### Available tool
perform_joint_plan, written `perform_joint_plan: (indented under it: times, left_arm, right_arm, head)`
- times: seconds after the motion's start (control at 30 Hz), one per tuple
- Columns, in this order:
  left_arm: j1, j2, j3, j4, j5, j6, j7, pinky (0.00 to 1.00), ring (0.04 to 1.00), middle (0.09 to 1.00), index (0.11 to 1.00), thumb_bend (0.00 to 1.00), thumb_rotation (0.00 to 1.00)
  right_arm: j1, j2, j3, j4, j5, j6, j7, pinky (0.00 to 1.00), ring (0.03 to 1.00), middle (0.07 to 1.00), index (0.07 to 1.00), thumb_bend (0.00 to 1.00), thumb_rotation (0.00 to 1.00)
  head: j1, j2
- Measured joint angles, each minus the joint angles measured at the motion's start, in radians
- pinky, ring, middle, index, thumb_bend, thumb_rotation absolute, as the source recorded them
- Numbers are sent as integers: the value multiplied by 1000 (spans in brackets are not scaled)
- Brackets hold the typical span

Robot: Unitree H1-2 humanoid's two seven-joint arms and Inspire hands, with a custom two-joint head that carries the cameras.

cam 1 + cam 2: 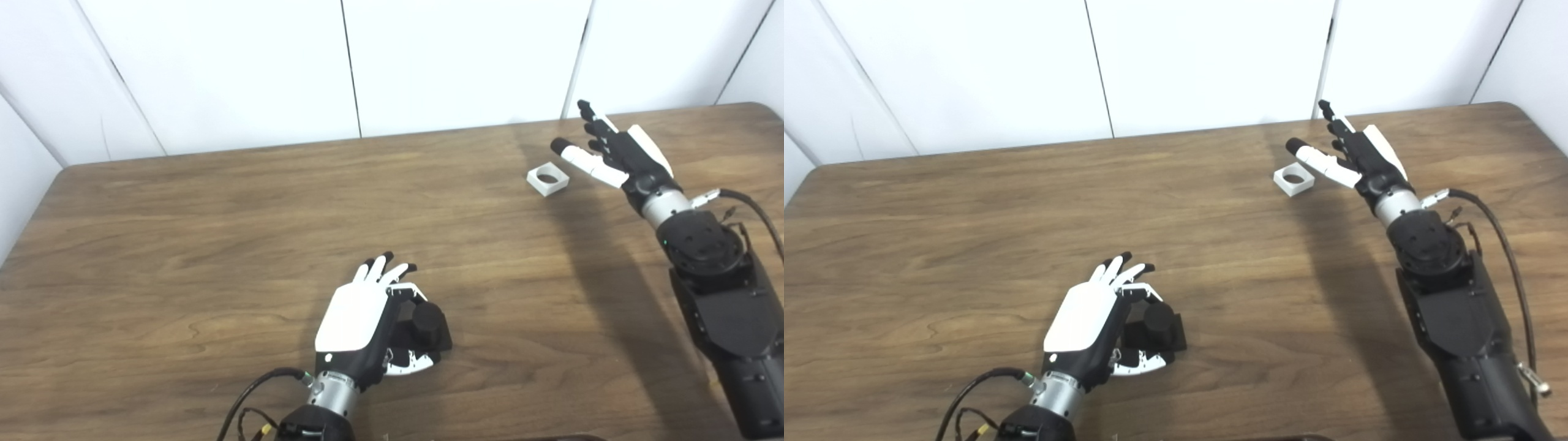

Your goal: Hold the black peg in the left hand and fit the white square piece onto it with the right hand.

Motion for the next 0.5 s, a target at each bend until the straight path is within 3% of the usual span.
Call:
perform_joint_plan:
  times: [0.13, 0.3, 0.5]
  left_arm:
    - [0, 0, 0, 0, 0, 0, 0, 1000, 1000, 899, 488, 521, 76]
    - [0, 0, -1, 0, 0, 0, 2, 1000, 1000, 898, 488, 522, 76]
    - [0, -1, -2, 2, 0, 0, 6, 1000, 1000, 897, 488, 521, 77]
  right_arm:
    - [-31, -23, 38, 47, -69, 20, 5, 865, 941, 952, 934, 710, 595]
    - [-62, -55, 96, 91, -146, 30, 17, 927, 988, 945, 872, 751, 561]
    - [-98, -68, 128, 128, -208, 31, 19, 941, 1000, 965, 795, 801, 457]
  head:
    - [0, 0]
    - [3, 2]
    - [6, 2]
